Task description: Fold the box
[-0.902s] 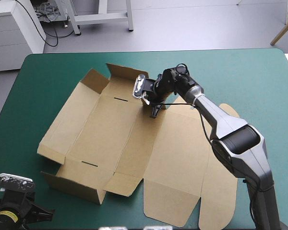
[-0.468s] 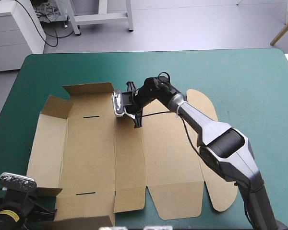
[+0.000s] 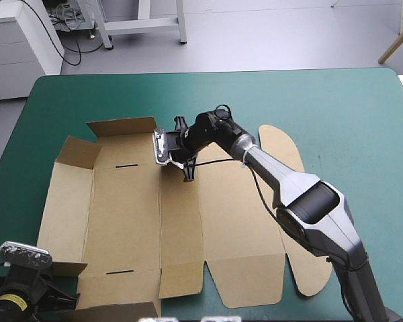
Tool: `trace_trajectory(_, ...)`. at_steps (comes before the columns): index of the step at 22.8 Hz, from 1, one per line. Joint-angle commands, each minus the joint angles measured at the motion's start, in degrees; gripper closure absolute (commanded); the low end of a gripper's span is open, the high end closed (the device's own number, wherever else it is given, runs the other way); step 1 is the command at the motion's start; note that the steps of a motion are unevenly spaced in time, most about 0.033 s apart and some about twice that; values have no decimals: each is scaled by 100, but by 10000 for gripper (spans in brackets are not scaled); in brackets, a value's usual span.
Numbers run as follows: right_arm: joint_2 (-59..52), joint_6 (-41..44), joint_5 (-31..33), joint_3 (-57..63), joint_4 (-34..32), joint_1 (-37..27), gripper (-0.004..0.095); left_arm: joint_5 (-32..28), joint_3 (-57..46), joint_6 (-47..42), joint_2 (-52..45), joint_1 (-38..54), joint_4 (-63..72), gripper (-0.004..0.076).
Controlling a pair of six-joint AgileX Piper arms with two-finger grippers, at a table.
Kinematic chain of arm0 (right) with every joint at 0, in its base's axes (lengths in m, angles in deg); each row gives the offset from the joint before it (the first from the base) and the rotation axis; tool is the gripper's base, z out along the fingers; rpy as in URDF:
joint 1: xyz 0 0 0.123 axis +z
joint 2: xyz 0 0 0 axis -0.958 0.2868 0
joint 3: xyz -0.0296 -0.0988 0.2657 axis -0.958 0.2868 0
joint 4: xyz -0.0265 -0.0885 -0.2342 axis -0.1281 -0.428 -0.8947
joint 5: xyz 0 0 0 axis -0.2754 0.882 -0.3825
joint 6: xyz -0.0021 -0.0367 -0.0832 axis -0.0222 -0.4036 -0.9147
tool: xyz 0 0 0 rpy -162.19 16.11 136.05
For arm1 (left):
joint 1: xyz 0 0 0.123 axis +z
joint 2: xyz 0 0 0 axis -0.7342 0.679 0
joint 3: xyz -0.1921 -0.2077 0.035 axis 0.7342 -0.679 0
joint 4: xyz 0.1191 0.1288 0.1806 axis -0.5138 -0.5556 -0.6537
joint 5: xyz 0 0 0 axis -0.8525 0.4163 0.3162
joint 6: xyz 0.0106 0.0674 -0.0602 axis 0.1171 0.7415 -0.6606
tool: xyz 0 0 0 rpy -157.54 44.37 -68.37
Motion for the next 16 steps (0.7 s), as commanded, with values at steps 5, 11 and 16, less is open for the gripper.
trace_trajectory(5,-402,689,125,-200,-65,38,729,-297,115,-9,85,-4,-14,734)
trace_trajectory(11,-664,1257,360,-200,-850,38,491,-297,115,38,85,-4,-14,734)
trace_trajectory(16,-1365,4153,1342,-200,-4094,-13,491,-287,115,38,85,-4,-14,734)
